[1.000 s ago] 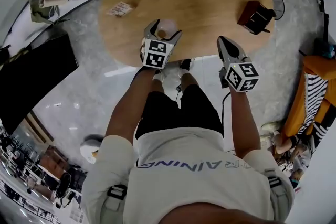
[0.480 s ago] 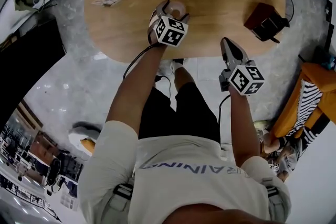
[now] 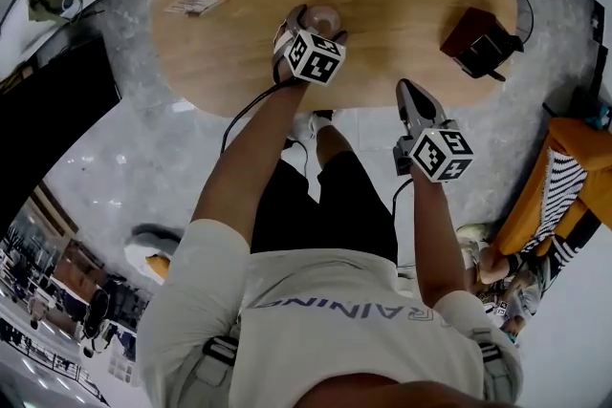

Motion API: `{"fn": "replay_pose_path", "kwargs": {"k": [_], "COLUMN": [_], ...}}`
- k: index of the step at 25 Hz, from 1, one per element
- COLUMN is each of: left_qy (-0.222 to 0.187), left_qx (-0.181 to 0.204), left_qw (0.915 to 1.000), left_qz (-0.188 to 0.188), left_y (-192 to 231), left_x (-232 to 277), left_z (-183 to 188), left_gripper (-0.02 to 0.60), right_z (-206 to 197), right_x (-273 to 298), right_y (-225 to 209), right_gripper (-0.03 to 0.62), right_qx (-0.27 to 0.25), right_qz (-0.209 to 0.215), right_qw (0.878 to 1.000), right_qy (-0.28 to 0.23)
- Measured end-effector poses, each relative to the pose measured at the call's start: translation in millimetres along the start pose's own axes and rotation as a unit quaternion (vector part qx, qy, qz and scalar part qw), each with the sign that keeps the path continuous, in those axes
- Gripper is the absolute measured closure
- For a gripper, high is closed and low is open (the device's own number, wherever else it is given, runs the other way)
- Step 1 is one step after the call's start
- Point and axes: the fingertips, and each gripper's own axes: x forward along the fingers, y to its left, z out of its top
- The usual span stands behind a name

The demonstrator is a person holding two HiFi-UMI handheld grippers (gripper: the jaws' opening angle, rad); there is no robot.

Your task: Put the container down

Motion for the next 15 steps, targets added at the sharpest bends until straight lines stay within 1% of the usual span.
{"fn": "replay_pose_path", "kwargs": {"k": [3, 5, 9, 12, 15], "left_qy": [-0.007, -0.021, -0.073, -0.118, -0.16], "left_qx": [0.009, 0.011, -0.016, -0.024, -0.005], "left_qw": [0.9998, 0.9995, 0.9965, 0.9919, 0.9864], "left_qz": [-0.014, -0.022, -0.038, -0.039, -0.038], "left_y": [1, 4, 13, 19, 19], "left_x": [-34, -67, -149, -222, -290], "left_z": [9, 21, 49, 62, 68], "left_gripper": [0.143, 0.143, 0.149, 0.225, 0.306], "right_z": [8, 19, 48, 71, 93], "right_x": [-11, -21, -43, -65, -90], "right_y": [15, 30, 62, 100, 143], "right_gripper": [0.579, 0.579, 0.579, 0.579, 0.579], "right_qx": [-0.02, -0.034, -0.051, -0.066, -0.089], "right_qz": [-0.003, -0.003, 0.0, 0.006, 0.011], "right_qw": [1.0, 0.999, 0.996, 0.993, 0.987], "right_qy": [-0.01, -0.025, -0.068, -0.101, -0.136]}}
